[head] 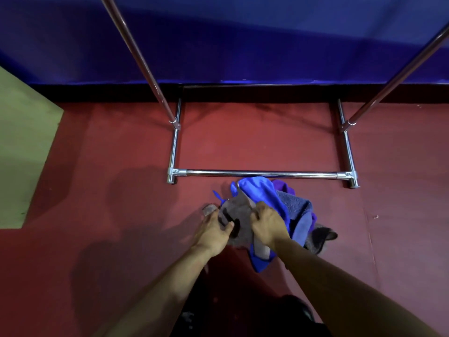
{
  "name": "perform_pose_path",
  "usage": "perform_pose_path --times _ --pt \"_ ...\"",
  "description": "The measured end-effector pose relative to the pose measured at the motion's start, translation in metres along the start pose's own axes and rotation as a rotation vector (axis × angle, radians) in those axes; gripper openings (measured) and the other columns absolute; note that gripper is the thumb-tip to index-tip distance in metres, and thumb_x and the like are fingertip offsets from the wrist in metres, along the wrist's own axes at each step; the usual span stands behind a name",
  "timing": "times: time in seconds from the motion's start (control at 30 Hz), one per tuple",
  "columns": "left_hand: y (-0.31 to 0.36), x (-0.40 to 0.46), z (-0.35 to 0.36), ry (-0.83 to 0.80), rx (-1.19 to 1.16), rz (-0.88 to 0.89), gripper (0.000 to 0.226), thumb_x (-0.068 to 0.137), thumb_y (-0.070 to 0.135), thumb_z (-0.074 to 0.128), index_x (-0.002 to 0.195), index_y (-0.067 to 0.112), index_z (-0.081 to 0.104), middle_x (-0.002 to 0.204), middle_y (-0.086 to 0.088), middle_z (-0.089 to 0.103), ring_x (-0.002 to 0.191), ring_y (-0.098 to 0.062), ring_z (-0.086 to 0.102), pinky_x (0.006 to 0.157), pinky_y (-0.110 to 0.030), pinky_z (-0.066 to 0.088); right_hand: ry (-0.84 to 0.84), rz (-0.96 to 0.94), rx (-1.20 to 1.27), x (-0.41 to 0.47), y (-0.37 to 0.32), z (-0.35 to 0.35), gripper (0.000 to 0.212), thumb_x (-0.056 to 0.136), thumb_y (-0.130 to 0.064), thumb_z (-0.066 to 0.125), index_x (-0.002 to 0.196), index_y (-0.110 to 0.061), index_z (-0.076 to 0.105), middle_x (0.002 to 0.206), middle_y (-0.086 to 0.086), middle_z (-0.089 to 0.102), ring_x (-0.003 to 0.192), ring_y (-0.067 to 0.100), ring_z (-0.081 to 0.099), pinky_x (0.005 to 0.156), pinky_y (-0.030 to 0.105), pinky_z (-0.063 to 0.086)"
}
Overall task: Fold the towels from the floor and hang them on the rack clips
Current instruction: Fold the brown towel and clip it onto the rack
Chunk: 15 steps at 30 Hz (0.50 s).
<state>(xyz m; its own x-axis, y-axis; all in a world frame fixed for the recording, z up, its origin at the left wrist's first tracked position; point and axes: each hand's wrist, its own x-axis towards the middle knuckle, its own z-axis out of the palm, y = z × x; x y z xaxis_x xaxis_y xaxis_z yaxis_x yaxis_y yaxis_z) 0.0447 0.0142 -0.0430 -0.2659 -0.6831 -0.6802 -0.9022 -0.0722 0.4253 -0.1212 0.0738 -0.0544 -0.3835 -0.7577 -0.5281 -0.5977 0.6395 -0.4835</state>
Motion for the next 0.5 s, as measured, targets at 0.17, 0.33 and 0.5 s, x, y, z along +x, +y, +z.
perform_pose_path --times 0.17,0.33,0.5 --pt "0.010 -0.012 -0.015 0.005 -0.081 0.009 0.079 0.089 0.060 0.053 0.157 0.028 0.027 0.161 0.000 0.038 0.147 -0.021 0.036 0.119 -0.036 0.032 -0.097 0.113 0.592 -0.012 -0.020 -0.026 0.026 0.106 -0.029 0.044 0.109 -0.012 0.064 0.099 -0.002 0.065 0.096 0.015 0.058 0.086 0.026 0.041" --pt "0.027 -0.039 -0.042 0.046 -0.101 0.058 0.073 0.097 0.048 0.057 0.158 0.021 0.026 0.160 -0.004 0.038 0.147 -0.021 0.037 0.116 -0.029 0.029 -0.060 -0.087 0.648 -0.033 -0.038 -0.064 0.031 0.096 -0.029 0.066 0.083 -0.002 0.067 0.077 -0.003 0.064 0.072 0.005 0.055 0.072 0.022 0.049" --pt "0.044 -0.071 -0.075 0.103 -0.116 0.165 0.077 0.097 0.046 0.060 0.160 0.019 0.024 0.163 -0.005 0.033 0.149 -0.020 0.032 0.117 -0.028 0.026 -0.023 -0.309 0.565 -0.058 -0.063 -0.107 0.010 0.092 -0.002 0.066 0.091 -0.006 0.057 0.080 0.001 0.057 0.069 0.002 0.051 0.071 0.021 0.046"
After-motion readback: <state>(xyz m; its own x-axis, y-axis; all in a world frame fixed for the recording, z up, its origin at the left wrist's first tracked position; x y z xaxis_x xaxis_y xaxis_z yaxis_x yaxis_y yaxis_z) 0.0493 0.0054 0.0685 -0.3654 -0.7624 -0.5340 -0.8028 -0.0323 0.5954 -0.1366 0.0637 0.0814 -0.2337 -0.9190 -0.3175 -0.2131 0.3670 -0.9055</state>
